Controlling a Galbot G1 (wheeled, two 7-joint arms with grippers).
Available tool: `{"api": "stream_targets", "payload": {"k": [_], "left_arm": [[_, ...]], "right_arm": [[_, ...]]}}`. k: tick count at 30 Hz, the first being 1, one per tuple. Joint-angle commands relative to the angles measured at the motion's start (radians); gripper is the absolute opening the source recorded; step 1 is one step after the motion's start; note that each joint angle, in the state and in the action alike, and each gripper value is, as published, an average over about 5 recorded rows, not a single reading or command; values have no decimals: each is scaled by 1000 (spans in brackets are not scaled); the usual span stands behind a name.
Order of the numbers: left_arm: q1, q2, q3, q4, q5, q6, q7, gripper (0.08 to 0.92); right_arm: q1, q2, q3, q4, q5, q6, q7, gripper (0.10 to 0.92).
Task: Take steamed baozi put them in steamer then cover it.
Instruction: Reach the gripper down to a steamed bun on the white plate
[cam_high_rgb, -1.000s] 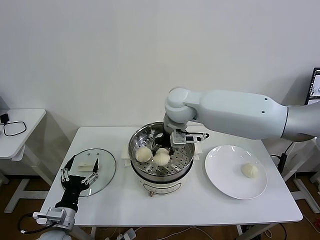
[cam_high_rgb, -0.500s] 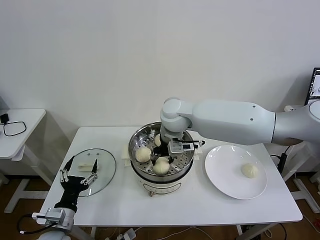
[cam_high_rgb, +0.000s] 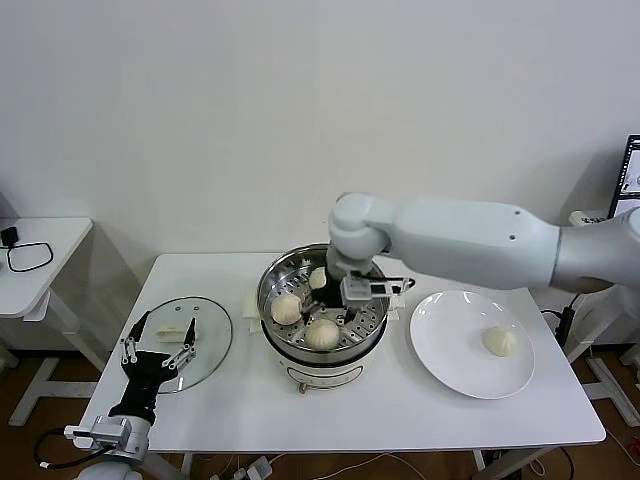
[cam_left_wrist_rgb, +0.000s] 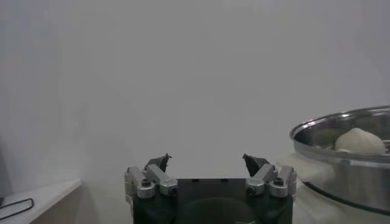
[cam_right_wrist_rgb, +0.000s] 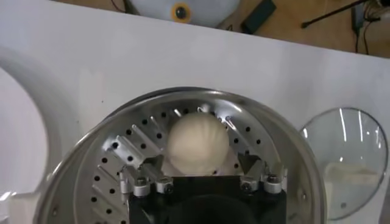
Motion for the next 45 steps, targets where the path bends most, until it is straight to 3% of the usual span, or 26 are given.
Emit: {"api": "stream_targets", "payload": {"k": [1,8,14,21,30,45], "left_arm": [[3,0,4,-7,2,1,-1,823],[10,1,11,-14,7,-1,-2,823],[14,3,10,-19,8,-2,0,823],[14,2,29,-22,13,-2,-2,823],[15,-1,46,-22,27,-5,-4,823],[16,-6,41,-13,37,-10,-6,823]], "right_arm": [[107,-178,26,-9,148,-98,-59,823],[94,-403,49,-34,317,-441,-177,823],[-62,-518,125,-150,211,-600,-238,823],[-323,-568,334,-267,48,-617,-248,823],[-578,-509,568,-373,-81,-594,-211,823],[-700,-428,686,-475,-206,-552,-158,823]]}}
